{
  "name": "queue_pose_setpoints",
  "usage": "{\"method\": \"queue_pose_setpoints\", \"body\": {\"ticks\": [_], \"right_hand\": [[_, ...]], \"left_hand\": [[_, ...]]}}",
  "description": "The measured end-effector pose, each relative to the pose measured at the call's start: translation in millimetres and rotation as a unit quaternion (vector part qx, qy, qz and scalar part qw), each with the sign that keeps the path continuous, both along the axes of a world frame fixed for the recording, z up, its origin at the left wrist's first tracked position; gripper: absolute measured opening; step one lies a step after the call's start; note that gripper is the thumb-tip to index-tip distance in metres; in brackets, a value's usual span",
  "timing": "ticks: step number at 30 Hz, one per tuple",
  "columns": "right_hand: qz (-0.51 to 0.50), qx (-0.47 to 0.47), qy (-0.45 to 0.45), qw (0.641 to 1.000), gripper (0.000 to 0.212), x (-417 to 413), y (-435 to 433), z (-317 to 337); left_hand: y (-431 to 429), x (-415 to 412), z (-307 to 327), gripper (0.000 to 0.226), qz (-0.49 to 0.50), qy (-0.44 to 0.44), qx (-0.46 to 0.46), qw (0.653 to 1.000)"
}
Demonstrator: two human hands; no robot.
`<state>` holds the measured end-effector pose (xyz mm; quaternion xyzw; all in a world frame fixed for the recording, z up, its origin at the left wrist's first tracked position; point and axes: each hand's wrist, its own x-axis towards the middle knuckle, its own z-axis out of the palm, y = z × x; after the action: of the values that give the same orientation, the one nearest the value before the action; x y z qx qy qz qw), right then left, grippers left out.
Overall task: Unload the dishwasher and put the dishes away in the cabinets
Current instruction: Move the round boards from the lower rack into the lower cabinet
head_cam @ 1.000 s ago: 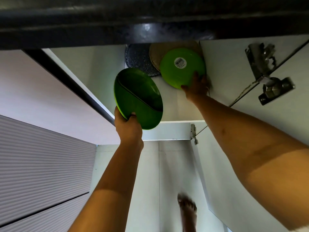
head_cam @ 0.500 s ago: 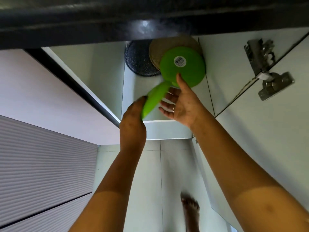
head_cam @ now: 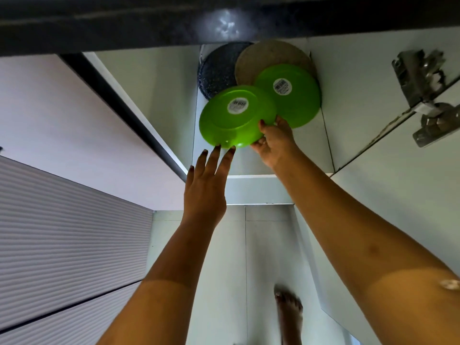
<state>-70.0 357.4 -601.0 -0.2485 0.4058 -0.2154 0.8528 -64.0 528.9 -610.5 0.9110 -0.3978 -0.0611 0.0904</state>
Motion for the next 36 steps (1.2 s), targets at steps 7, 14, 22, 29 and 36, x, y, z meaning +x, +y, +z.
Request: {"method": "queue_pose_setpoints", "body": {"ticks": [7, 14, 22, 29, 36], "right_hand": [[-0.052, -0.005, -0.012, 0.999, 0.060, 44.4, -3.5, -26.2], [-0.042, -0.112, 0.071, 0.990, 0.068, 58.8, -5.4, -49.1], [0.013, -0.277, 0.154, 0.949, 0.065, 74.5, -24.9, -70.9], [0.073, -0.338, 0.228, 0.910, 0.071, 54.2, -14.5, -74.7], [0.128, -0.374, 0.252, 0.883, 0.056, -10.6, 29.6, -49.1]], "left_hand": [[5.3, -5.9, -9.3, 0.096, 0.002, 0.059, 0.023, 0.998], [11.4, -6.4, -12.7, 0.091, 0.014, 0.091, 0.016, 0.996], [15.7, -7.6, -12.9, 0.088, 0.031, 0.132, 0.020, 0.991], [8.0, -9.6, -8.7, 0.086, 0.049, 0.141, 0.007, 0.989], [5.1, -28.9, -0.3, 0.082, 0.060, 0.168, -0.018, 0.984]]}}
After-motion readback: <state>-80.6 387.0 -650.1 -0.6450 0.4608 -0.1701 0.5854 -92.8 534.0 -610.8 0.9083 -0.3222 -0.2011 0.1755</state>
